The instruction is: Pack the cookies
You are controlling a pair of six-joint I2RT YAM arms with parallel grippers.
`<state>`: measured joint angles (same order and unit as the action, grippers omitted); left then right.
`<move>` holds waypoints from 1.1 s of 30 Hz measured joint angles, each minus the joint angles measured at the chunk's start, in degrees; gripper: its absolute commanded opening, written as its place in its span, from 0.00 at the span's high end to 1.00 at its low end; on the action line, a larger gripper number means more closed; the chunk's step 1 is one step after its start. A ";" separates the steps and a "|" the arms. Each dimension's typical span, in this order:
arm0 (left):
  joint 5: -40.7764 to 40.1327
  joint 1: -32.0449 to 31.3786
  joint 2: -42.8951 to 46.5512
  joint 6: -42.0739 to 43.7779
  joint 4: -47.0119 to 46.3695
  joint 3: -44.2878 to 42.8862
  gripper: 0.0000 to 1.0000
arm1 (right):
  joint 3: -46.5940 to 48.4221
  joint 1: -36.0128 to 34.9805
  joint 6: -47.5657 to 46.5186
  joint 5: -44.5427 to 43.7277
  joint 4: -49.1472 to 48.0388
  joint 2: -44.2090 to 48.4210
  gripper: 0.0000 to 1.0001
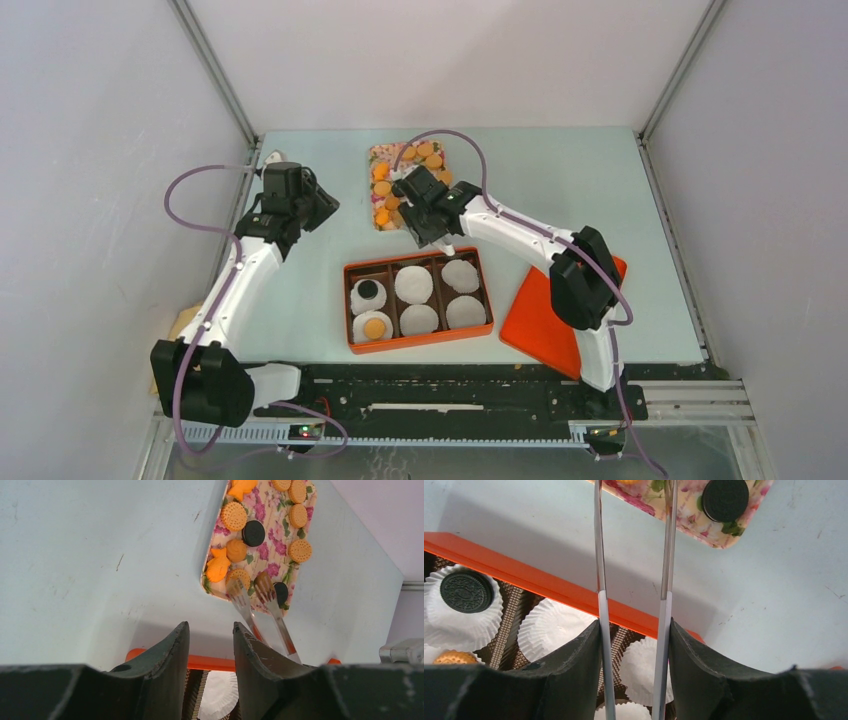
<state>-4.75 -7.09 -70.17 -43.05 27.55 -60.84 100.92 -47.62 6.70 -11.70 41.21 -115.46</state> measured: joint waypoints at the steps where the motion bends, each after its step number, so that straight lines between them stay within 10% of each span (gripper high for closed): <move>1: 0.00 0.00 0.00 0.00 0.00 0.00 0.57 | 0.02 -0.04 0.09 0.22 -0.15 0.00 0.46; 7: 0.44 0.00 -0.02 -0.02 0.00 0.00 0.57 | 2.01 -0.11 0.50 0.70 1.53 -1.88 0.48; 14: 0.70 0.00 -0.46 -0.02 -0.37 0.17 0.58 | 2.75 -0.15 1.18 -0.44 2.43 -3.28 0.82; 23: 1.53 0.00 -1.20 -0.07 -0.44 0.17 0.58 | 1.27 -0.87 1.55 -4.26 3.26 0.13 0.84; 33: 1.53 0.00 -1.53 -0.07 -0.46 0.17 0.59 | -8.48 -8.50 2.08 -6.32 4.37 23.65 0.83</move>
<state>-3.22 -7.09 -71.70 -43.11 27.09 -60.66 92.44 -56.12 8.78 -18.02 45.58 -91.81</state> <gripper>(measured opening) 0.415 0.415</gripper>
